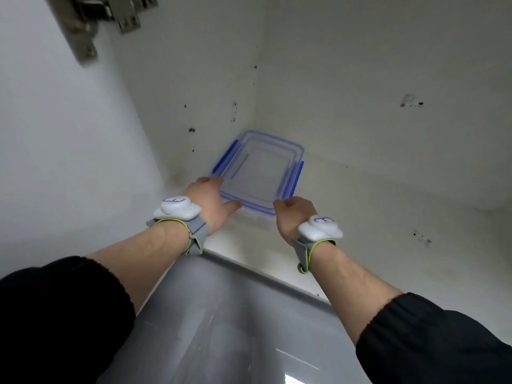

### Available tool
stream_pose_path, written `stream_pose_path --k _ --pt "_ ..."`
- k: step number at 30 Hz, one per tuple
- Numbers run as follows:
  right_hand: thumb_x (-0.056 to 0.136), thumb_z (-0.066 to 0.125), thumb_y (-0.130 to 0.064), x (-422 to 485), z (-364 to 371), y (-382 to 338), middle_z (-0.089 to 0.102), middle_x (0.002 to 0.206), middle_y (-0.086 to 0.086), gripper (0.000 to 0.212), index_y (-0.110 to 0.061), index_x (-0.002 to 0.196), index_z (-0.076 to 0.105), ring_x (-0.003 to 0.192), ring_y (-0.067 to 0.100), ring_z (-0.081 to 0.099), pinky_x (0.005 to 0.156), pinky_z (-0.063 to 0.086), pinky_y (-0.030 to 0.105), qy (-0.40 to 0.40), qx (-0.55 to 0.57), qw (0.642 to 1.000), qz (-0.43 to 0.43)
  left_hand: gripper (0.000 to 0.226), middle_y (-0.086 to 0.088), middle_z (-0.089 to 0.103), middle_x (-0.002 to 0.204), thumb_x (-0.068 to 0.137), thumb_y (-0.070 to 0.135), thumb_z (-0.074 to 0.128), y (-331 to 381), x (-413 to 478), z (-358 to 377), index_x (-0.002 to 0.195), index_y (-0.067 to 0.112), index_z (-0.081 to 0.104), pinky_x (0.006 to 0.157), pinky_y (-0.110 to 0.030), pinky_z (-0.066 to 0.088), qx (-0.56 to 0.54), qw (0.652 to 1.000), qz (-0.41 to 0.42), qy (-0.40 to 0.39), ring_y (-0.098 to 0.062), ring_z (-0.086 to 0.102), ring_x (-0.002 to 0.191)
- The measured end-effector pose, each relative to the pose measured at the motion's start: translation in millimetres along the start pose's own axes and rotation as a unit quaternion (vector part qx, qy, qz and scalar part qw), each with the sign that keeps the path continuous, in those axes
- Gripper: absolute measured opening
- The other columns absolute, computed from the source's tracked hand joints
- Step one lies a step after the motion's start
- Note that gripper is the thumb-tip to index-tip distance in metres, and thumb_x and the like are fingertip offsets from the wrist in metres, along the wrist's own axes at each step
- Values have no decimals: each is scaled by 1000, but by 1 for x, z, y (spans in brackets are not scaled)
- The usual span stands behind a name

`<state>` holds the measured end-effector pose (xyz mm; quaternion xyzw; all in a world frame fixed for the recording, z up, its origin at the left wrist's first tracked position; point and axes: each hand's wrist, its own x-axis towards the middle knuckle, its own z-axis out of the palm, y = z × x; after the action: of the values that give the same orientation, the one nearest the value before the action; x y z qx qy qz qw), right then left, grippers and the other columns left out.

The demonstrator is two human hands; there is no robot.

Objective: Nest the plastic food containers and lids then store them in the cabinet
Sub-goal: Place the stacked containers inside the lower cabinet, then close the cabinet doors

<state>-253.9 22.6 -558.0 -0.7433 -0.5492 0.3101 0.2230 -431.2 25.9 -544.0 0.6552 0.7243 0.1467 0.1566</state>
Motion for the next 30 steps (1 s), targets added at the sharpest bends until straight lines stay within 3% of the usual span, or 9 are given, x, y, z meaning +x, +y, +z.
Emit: stream_pose_path --k 3,7,13,17,22,30 --pt "88 43 -31 -29 -21 -19 45 57 6 42 -13 50 39 58 30 45 49 28 28 -15 -23 1000 -8 68 -12 53 133 76 51 67 15 -22 -33 134 20 48 95 -32 42 1 1000 -7 15 -31 52 119" --pt "89 42 -30 -63 -58 -53 62 83 15 33 -6 73 59 79 34 58 68 41 30 -19 -33 999 -22 64 -12 55 127 74 52 67 36 -49 -85 127 18 52 93 -33 43 -8 1000 -20 20 -31 53 115" --pt "89 41 -28 -106 -107 -97 67 107 12 29 -15 99 64 96 32 62 73 41 28 -31 -32 999 -16 66 -9 50 131 79 57 60 69 -87 -161 133 23 45 93 -35 45 -9 999 -39 -10 -31 53 116" --pt "88 43 -32 -136 -141 -133 70 99 6 26 -19 96 65 90 31 62 73 44 28 -34 -3 999 -28 63 -6 48 134 81 55 60 89 -111 -216 132 22 46 94 -32 43 -28 998 -47 -10 -28 51 119" --pt "92 43 -38 -175 -187 -181 57 69 -9 26 -23 84 64 75 22 54 65 37 26 -46 22 997 -53 63 -1 46 136 80 57 57 103 -141 -281 133 27 43 89 -32 45 -46 996 -77 15 -25 54 113" --pt "92 42 -38 -235 -228 -251 62 72 -11 27 -23 80 61 70 12 56 54 38 22 -120 -4 985 -122 65 3 46 136 81 62 50 94 -203 -360 135 29 39 86 -31 47 -39 988 -143 38 -21 50 118"
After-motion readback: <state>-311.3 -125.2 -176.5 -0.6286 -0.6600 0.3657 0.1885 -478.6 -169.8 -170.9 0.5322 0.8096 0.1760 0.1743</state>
